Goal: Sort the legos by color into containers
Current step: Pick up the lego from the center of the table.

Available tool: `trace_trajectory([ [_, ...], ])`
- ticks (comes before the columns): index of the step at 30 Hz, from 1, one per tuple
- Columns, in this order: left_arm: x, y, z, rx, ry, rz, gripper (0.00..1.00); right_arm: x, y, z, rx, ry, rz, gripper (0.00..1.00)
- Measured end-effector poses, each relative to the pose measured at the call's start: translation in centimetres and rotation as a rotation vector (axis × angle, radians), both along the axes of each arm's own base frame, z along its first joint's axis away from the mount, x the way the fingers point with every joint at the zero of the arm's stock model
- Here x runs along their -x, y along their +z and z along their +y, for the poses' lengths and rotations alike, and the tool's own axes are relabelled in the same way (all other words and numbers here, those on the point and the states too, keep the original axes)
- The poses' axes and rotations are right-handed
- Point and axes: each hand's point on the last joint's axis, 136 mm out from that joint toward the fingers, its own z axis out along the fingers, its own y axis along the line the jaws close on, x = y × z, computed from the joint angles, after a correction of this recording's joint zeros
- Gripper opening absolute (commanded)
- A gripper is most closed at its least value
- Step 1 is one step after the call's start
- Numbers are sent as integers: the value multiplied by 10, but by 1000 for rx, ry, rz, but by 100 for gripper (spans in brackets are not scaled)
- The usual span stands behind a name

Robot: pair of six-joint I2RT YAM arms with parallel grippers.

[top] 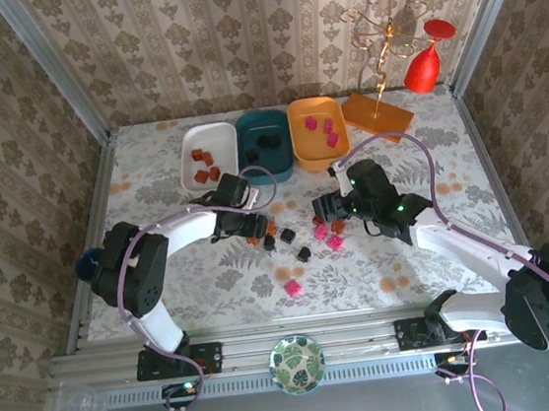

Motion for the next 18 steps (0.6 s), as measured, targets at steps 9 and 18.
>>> trace_trajectory([
  [9,-3,-5,-2,-11,-7,18,39,0,-1,0,-9,-4,3,76],
  [18,-15,13,-7,29,22,-50,31,11,-5,22,-113,107,18,78],
])
